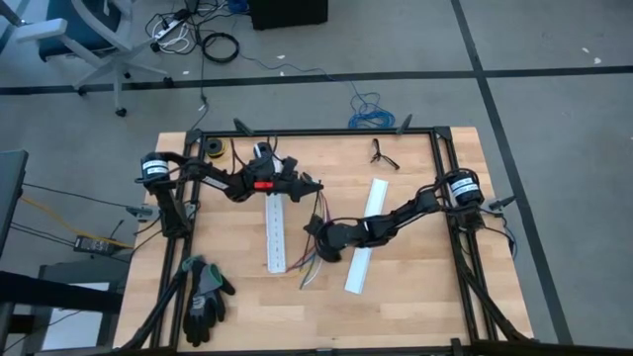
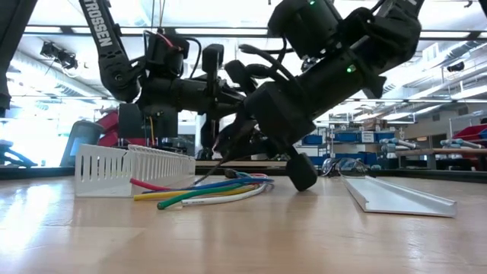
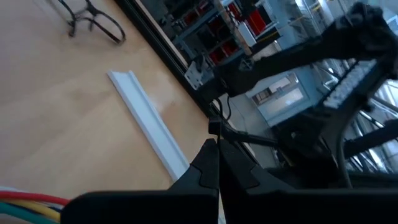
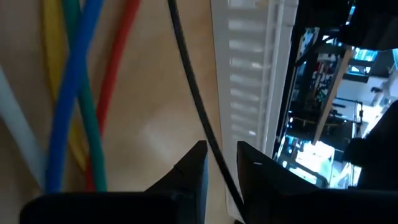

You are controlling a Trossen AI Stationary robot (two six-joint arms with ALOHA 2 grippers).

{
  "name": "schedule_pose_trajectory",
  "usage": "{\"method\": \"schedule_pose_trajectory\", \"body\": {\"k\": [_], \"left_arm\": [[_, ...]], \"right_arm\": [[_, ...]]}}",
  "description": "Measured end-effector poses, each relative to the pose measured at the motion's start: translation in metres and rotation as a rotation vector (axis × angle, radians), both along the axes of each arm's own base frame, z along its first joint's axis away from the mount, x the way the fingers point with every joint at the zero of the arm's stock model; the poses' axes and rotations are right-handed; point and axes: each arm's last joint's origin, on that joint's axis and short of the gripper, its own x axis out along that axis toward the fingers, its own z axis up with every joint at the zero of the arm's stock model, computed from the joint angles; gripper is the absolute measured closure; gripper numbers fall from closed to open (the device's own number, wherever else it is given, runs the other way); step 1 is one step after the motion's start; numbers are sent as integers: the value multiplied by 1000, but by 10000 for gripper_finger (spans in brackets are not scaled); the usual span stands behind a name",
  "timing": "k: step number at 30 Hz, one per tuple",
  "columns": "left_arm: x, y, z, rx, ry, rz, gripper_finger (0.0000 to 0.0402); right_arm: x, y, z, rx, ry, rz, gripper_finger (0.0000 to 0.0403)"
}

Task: Ziptie cables
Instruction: Wrap the zip tie into the cable wires

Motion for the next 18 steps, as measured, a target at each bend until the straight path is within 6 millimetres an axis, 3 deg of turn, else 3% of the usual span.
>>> {"method": "schedule_pose_trajectory", "body": {"k": [12, 18], "left_arm": [[-4, 12, -1, 21, 7, -6, 400], [-4, 11, -1, 22, 8, -2, 400]], "right_arm": [[-4, 22, 0, 78, -21, 35, 399], [-2, 23, 4, 132, -62, 82, 397]]}}
